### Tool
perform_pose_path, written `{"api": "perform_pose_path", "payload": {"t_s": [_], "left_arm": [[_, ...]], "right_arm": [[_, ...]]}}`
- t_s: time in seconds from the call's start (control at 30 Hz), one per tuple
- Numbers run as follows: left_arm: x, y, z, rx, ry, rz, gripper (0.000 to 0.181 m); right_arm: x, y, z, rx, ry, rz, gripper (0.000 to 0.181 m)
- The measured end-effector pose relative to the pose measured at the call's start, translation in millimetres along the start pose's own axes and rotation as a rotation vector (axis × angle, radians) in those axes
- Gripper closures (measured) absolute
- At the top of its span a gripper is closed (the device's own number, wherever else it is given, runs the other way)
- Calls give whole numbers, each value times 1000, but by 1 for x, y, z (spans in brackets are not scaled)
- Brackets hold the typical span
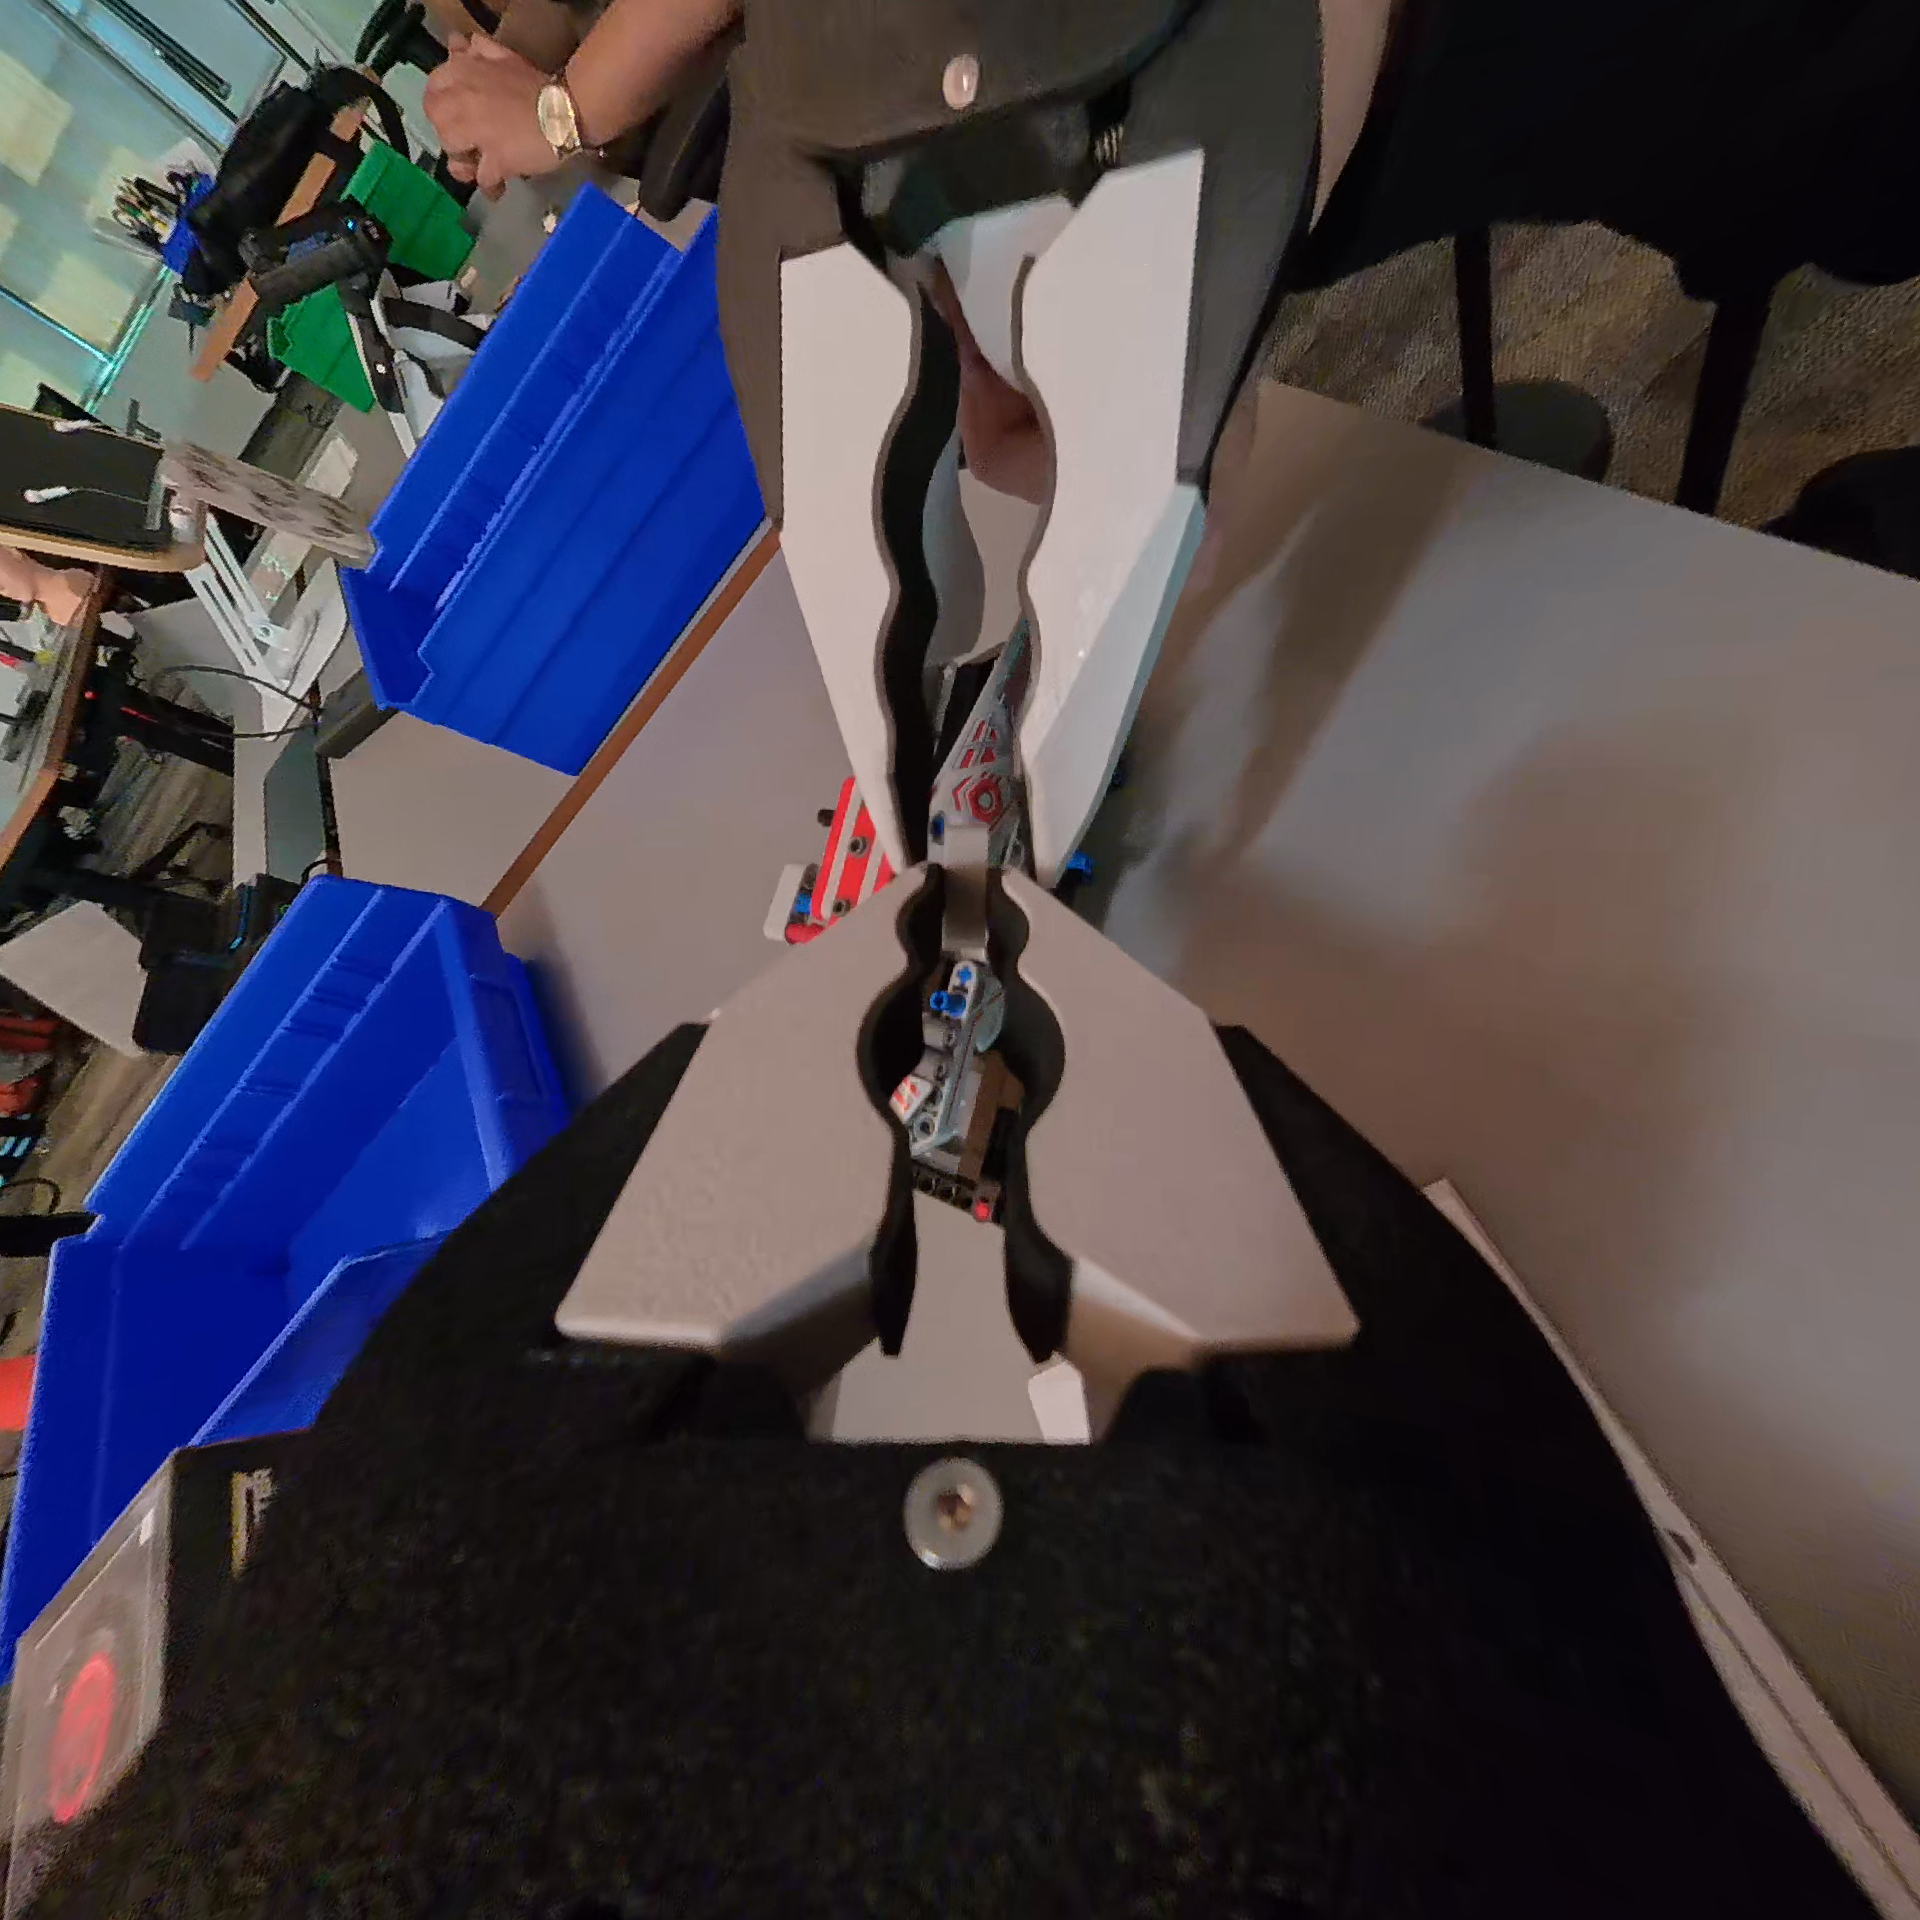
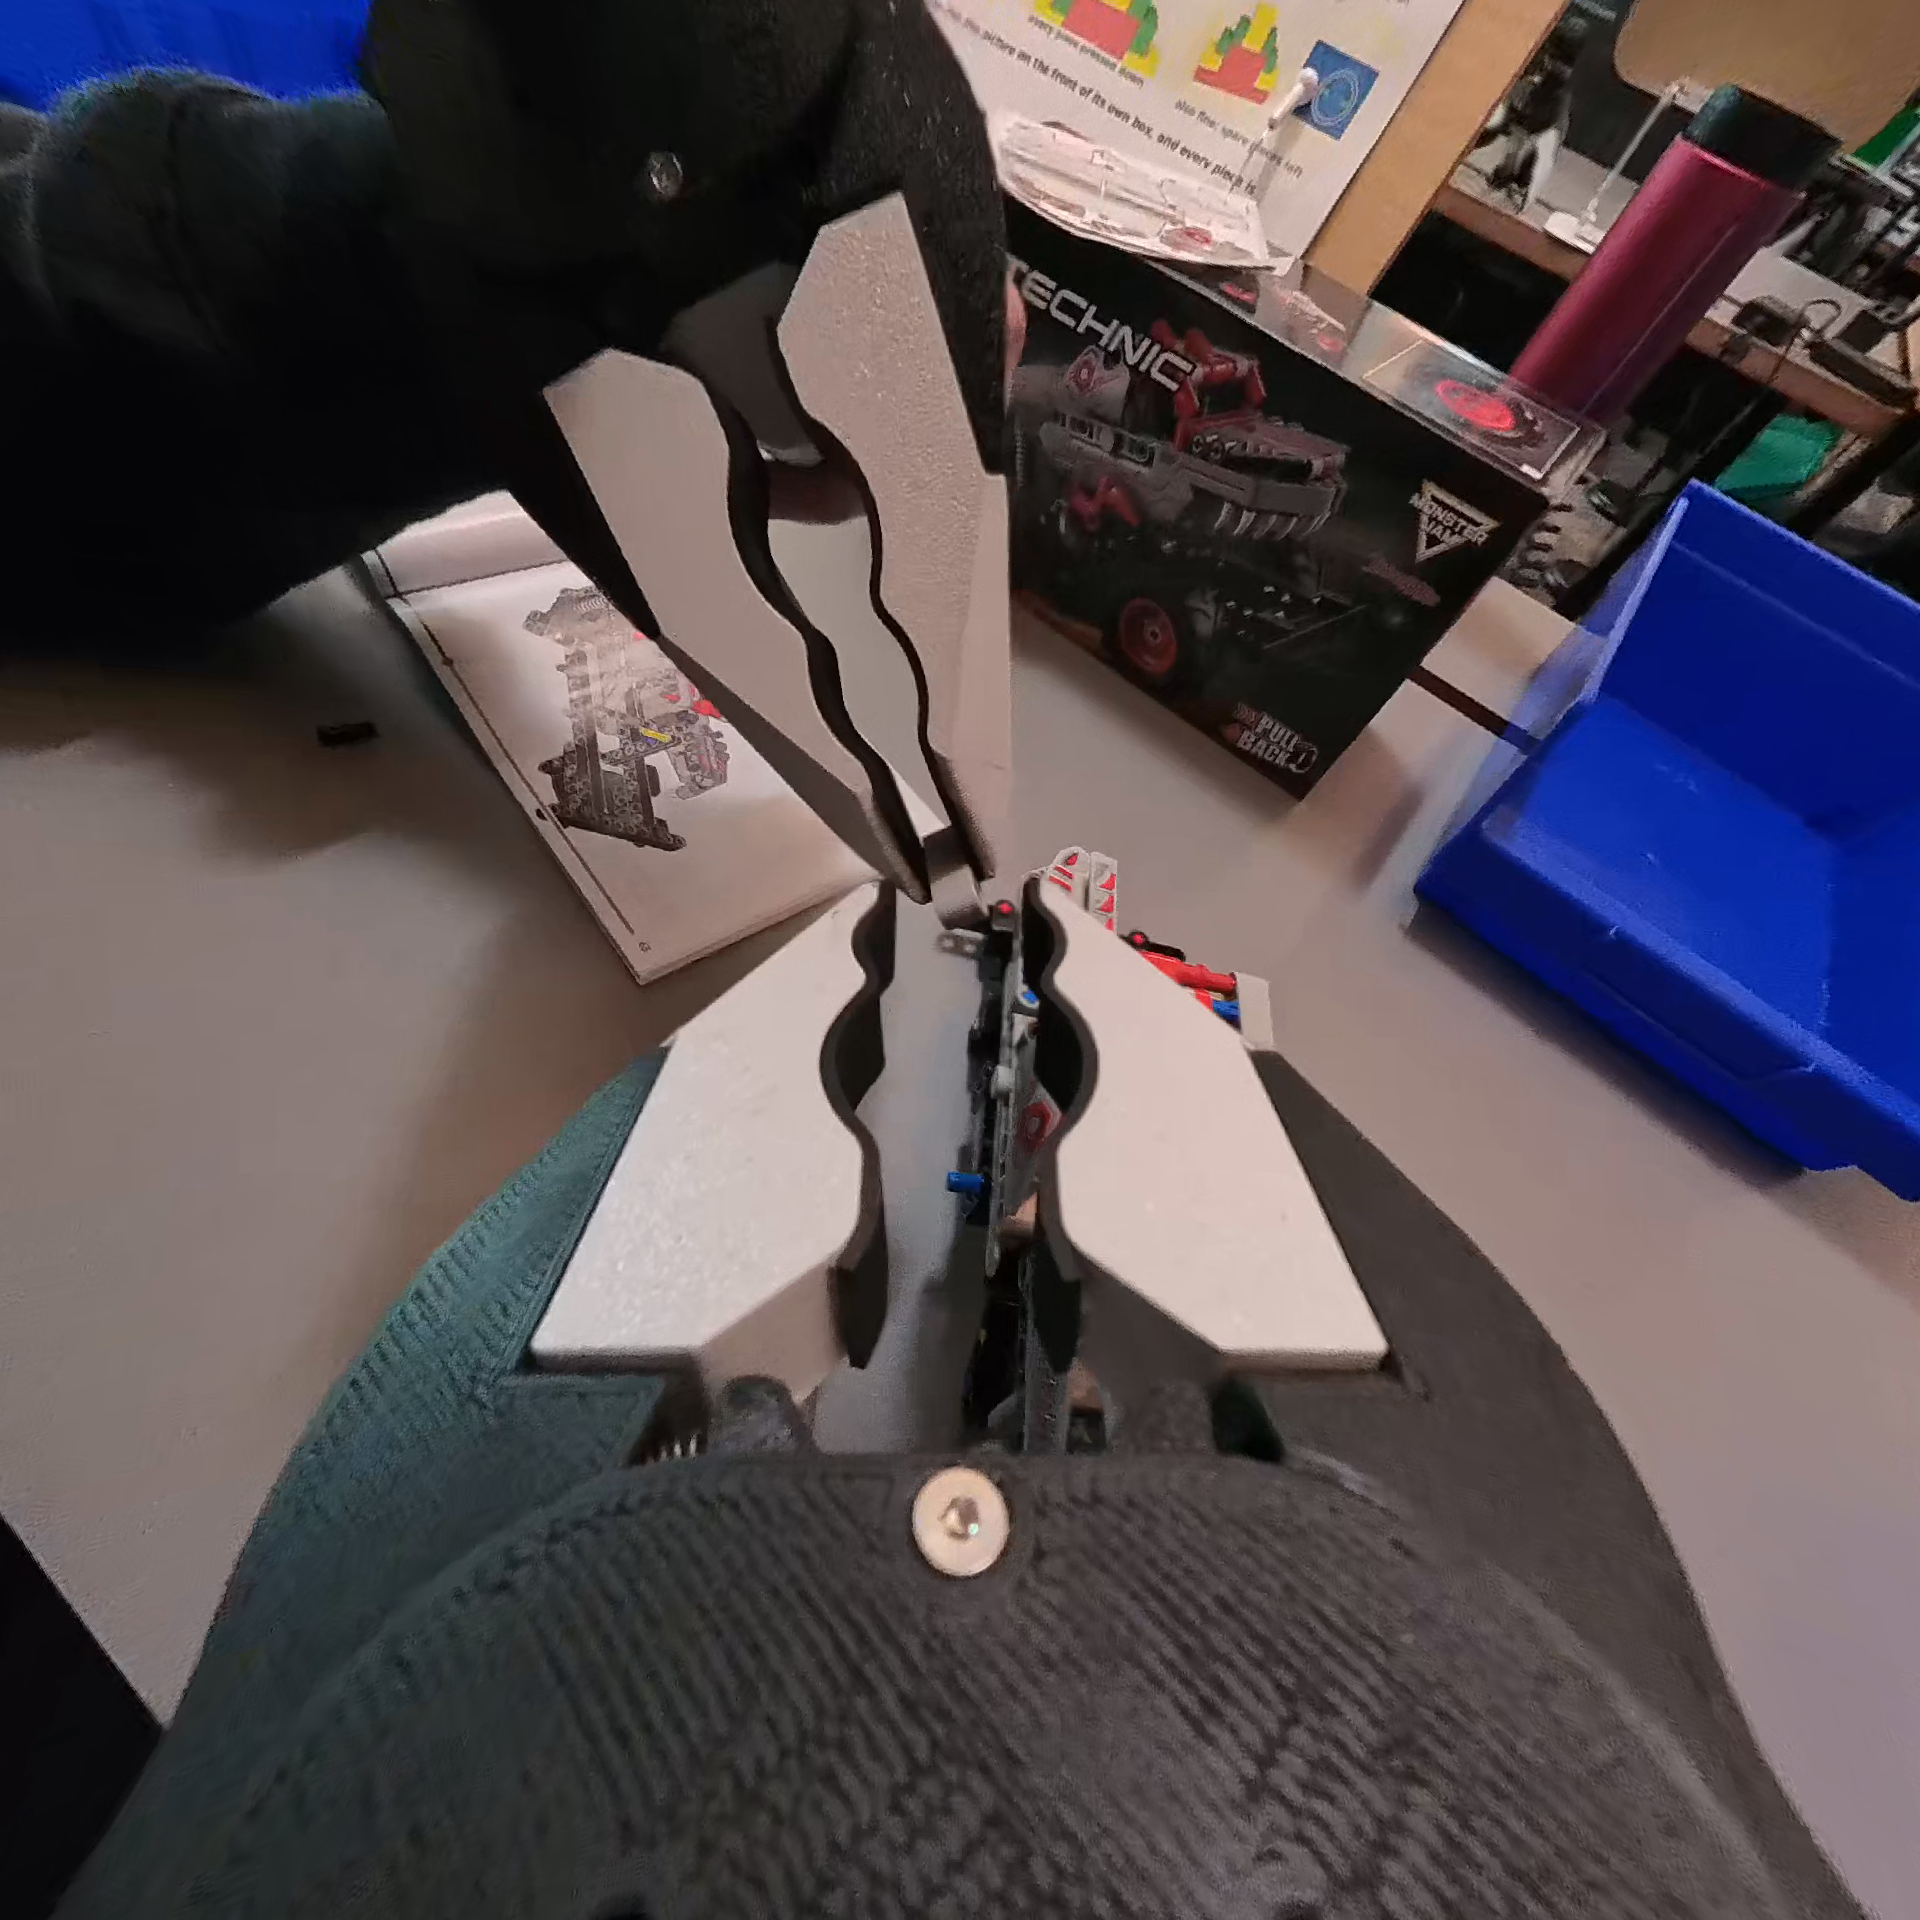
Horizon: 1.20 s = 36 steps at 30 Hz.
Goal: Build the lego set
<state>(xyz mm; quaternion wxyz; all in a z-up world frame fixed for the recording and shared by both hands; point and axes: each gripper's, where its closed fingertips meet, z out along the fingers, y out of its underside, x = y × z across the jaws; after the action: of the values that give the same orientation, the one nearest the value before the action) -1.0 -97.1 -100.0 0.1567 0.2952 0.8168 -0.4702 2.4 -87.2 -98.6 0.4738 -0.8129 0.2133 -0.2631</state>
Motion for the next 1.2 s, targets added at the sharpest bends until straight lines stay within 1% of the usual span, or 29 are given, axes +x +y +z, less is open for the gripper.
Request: {"api": "perform_pose_path", "payload": {"t_s": [0.1, 0.13, 0.23, 0.27, 0.3, 0.33, 0.4, 0.43, 0.5, 0.57, 0.73, 0.8, 0.9, 1.0, 1.07, 1.13, 1.2], "left_arm": [[-1, 2, 2, -17, -16, 20, 176], [0, 2, 2, -16, -14, 21, 176], [-1, 1, 3, -7, -24, 17, 176], [-1, 3, 3, -12, -23, 16, 176], [-2, 5, 3, -17, -27, 14, 176], [-3, 7, 3, -22, -29, 11, 176], [-1, 9, 4, -26, -19, 2, 176], [0, 9, 5, -26, -15, 1, 176], [0, 12, 6, -36, -13, 5, 176], [3, 11, 7, -23, 0, 0, 176], [6, 10, 8, 2, 31, -29, 176], [5, 11, 11, 5, 21, -36, 176], [-2, 11, 12, 14, -27, -34, 174], [-10, 13, 11, 3, -89, -26, 162], [-15, 13, 9, -13, -126, -19, 157], [-16, 11, 6, -34, -177, 41, 157], [-15, 8, 5, -70, -241, 145, 158]], "right_arm": [[-1, -4, -3, 31, -16, 15, 166], [2, -3, -3, 33, -10, 20, 174], [5, -6, -6, 58, 3, 19, 181], [9, -6, -6, 65, 25, 21, 175], [9, -5, -7, 60, 26, 20, 163], [6, -1, -7, 40, 7, 12, 158], [6, 3, -7, 15, 11, -19, 168], [5, 4, -6, 10, 9, -32, 170], [0, 5, -3, 1, -11, -61, 170], [3, 10, 0, -31, 16, -100, 173], [0, 11, 0, -47, 18, -202, 174], [0, 13, 0, -64, 14, -216, 175], [5, 14, 1, -65, 31, -155, 176], [17, 18, 0, -73, 66, 17, 175], [18, 17, -2, -55, 52, 145, 175], [21, 11, -4, -4, 44, 265, 175], [22, 12, -5, 10, 28, 338, 175]]}}
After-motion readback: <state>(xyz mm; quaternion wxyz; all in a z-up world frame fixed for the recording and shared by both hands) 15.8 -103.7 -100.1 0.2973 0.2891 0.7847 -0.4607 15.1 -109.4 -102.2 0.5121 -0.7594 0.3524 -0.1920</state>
